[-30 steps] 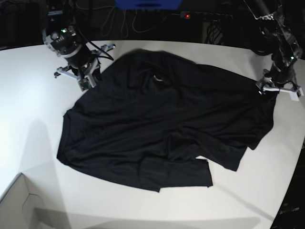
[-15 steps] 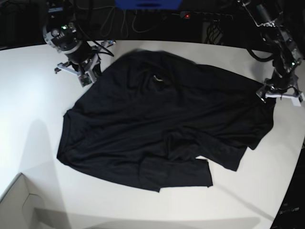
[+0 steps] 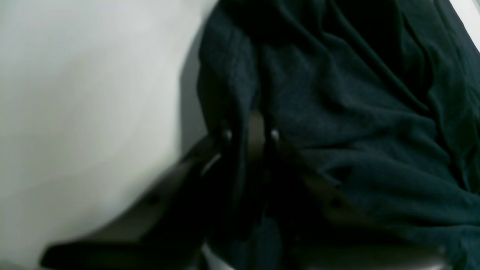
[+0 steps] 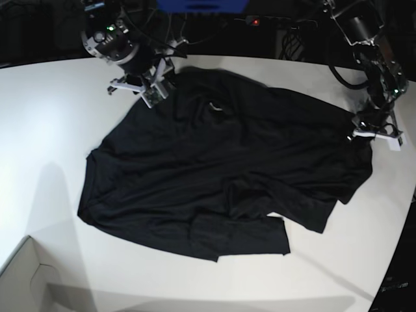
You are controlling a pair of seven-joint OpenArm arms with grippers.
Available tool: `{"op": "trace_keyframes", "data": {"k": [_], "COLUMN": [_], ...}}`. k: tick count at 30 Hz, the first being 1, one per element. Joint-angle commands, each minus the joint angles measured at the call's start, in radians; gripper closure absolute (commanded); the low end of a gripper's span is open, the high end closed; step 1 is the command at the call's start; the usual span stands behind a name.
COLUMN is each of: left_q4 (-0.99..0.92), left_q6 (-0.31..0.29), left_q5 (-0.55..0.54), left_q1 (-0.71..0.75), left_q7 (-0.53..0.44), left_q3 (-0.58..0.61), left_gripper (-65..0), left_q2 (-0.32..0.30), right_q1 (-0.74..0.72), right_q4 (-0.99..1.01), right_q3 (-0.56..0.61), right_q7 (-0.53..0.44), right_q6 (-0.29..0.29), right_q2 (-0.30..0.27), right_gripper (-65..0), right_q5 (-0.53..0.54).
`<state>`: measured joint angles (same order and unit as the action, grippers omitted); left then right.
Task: Layout the t-shirt on the table in an organized manner, then fold the t-shirt properly
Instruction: 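Grasp the shirt's collar-side edge with both grippers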
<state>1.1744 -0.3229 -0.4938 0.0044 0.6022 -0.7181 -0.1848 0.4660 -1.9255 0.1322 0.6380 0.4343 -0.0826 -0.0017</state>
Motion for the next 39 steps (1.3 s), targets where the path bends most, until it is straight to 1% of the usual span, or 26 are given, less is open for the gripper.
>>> {"op": "trace_keyframes", "data": {"k": [1, 2, 6, 9, 14, 21, 30, 31, 32, 33, 35, 38, 39], "left_q4": [0.000, 0.000, 0.000, 0.000, 0.000, 0.003, 0.008, 0.008, 0.008, 0.008, 0.008, 0.009, 0.009], "left_q6": [0.000, -0.003, -0.006, -0.006, -0.006, -0.008, -0.008, -0.008, -0.008, -0.008, -0.008, -0.008, -0.009], "left_q5": [0.019, 0.019, 0.019, 0.019, 0.019, 0.019, 0.019, 0.019, 0.019, 0.019, 0.017, 0.017, 0.017], "left_q1": [-0.004, -0.004, -0.002, -0.001, 0.004, 0.007, 0.026, 0.027, 0.027, 0.027, 0.041, 0.045, 0.047], "left_q7": [0.042, 0.042, 0.042, 0.042, 0.042, 0.042, 0.042, 0.042, 0.042, 0.042, 0.042, 0.040, 0.040], "left_q3": [-0.001, -0.001, -0.002, -0.004, -0.004, -0.005, -0.005, -0.007, -0.007, -0.007, -0.007, -0.008, -0.008], "left_gripper": [0.0, -1.0, 0.0, -0.2, -0.2, -0.2, -0.2, -0.2, -0.2, -0.2, -0.2, -0.2, -0.2], "left_q2": [-0.008, -0.012, -0.026, -0.028, -0.028, -0.028, -0.029, -0.035, -0.040, -0.041, -0.041, -0.041, -0.041], "right_q1": [0.003, 0.003, 0.000, -0.003, -0.028, -0.091, -0.092, -0.092, -0.092, -0.098, -0.112, -0.109, -0.106], "right_q4": [-0.021, -0.018, -0.015, -0.013, 0.013, 0.145, 0.238, 0.249, 0.263, 0.272, 0.288, 0.292, 0.289], "right_q3": [-0.004, -0.004, -0.006, -0.006, 0.001, -0.004, 0.002, 0.002, 0.002, 0.002, 0.002, 0.001, -0.004], "right_q7": [-0.022, -0.027, -0.028, -0.028, -0.030, -0.030, -0.030, -0.030, -0.030, -0.030, -0.030, -0.030, -0.030], "right_q6": [0.005, 0.002, -0.001, -0.001, -0.001, -0.001, -0.001, -0.001, 0.001, 0.004, 0.004, 0.005, 0.005], "right_q2": [-0.004, -0.004, -0.004, -0.004, -0.001, -0.003, 0.002, 0.002, 0.002, 0.002, 0.002, -0.001, -0.001], "right_gripper": [-20.5, -23.1, -32.8, -36.9, -37.2, -37.2, -36.5, -35.5, -33.0, -29.1, -19.7, -1.9, 0.0], "right_q5": [0.002, 0.002, 0.001, 0.001, 0.001, 0.001, 0.001, 0.001, 0.002, 0.002, 0.002, 0.002, 0.002]}}
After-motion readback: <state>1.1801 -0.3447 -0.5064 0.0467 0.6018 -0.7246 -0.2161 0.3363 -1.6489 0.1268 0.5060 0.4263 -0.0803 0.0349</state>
